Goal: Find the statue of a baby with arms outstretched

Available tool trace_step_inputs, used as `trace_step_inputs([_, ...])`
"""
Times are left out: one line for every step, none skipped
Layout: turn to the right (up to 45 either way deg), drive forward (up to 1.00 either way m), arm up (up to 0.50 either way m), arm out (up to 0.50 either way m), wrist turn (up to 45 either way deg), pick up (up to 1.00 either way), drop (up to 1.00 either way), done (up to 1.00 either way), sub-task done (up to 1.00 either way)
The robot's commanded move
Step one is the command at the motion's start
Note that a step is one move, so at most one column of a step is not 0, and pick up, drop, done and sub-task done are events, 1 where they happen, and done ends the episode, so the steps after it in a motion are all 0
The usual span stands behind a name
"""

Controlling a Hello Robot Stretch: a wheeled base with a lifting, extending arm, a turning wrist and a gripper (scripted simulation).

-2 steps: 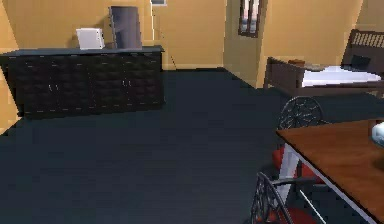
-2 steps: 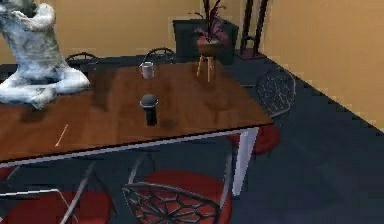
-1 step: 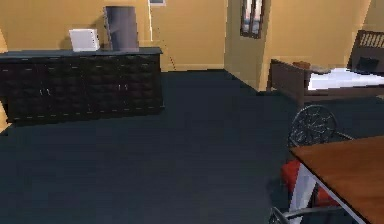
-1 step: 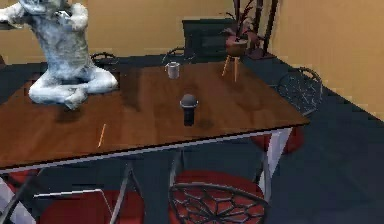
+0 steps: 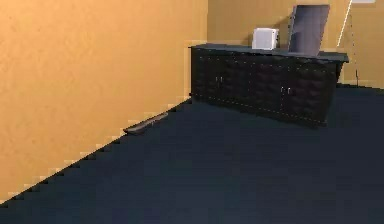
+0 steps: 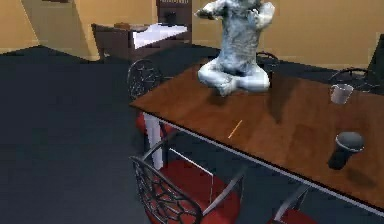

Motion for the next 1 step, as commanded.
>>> trace_step_inputs([-45.0, 0.0, 0.0, 0.0, 0.0, 0.0, 0.0, 0.0, 0.0])
